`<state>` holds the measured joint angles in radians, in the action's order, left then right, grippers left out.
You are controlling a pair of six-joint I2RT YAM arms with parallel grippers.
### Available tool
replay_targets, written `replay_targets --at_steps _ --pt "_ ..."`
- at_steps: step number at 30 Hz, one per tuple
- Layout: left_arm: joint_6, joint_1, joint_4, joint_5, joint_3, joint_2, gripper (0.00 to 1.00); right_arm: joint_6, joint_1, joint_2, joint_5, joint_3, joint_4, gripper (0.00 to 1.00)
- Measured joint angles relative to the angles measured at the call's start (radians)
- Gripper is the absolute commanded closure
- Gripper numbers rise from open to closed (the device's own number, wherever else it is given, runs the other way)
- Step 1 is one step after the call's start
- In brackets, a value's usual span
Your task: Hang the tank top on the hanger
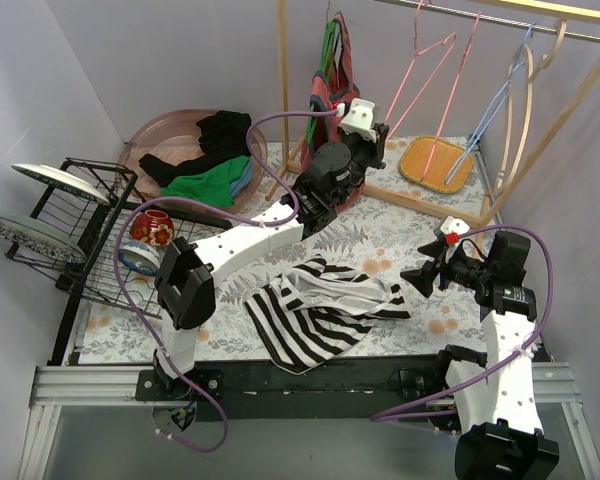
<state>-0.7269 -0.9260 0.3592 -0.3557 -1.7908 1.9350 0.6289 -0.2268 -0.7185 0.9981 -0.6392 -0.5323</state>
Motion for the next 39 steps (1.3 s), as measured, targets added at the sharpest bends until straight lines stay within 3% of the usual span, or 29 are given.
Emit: replay_targets --at_steps 25,39 --pt "0.048 0.000 0.194 0.014 0.093 -0.005 1.00 0.004 -0.001 -0.002 0.000 0.000 -0.013 0.17" --pt "0.082 0.000 0.229 0.041 0.175 -0.130 1.00 0.014 -0.001 -0.003 0.001 0.000 -0.018 0.17"
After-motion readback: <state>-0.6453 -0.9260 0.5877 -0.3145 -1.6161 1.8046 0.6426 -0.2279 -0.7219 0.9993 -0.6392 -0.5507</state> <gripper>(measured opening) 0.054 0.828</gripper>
